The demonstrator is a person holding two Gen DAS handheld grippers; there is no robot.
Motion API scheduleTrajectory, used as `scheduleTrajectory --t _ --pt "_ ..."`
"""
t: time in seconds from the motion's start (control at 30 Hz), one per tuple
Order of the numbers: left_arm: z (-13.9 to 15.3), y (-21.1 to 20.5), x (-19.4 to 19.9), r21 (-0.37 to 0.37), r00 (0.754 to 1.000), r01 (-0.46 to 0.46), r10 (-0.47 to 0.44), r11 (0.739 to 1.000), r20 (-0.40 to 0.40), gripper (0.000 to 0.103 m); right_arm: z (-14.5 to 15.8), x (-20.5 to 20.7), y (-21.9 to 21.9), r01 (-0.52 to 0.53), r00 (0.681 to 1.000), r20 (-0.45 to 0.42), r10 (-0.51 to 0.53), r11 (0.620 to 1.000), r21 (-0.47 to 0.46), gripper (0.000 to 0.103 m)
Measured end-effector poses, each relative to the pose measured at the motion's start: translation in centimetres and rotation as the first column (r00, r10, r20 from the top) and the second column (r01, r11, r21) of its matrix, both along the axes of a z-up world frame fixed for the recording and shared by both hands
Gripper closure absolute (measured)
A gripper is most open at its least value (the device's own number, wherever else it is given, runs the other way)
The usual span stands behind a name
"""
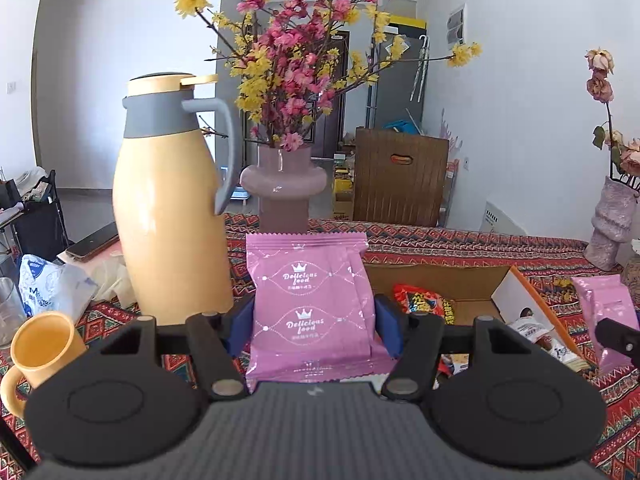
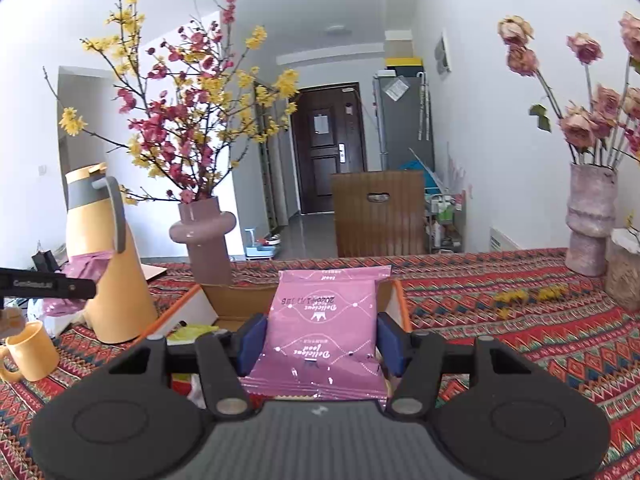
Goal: Organize snacks
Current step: 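Carry both pink packets over the box and open both tools to drop them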
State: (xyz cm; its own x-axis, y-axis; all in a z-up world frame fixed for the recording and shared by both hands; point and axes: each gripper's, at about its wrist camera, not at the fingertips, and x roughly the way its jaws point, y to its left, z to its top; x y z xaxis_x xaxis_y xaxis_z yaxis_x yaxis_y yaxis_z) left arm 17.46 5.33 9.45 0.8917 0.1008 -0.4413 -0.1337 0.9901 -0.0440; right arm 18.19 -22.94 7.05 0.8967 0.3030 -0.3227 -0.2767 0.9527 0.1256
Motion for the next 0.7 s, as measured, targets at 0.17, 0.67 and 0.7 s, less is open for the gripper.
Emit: scheduleTrajectory --t 0.17,0.67,0.7 --pt "0.1 -1.5 1.3 -0.015 1.000 0.018 -0.018 1.000 0.012 0.040 0.4 1.9 1.9 -0.028 1.000 0.001 0.028 1.000 -0.008 0.045" --pt "-4.8 -2.2 5.8 -0.089 1.000 0.005 -0.004 0.996 0.006 0.040 -3.0 7.6 4.1 0.017 0.999 -0.042 -0.015 0.999 0.040 0.045" --pt "-5.2 -2.0 5.9 -0.091 1.000 0.005 -0.003 0.996 0.014 0.040 -3.4 7.9 4.1 0.017 0.999 -0.051 -0.015 0.999 0.036 0.045"
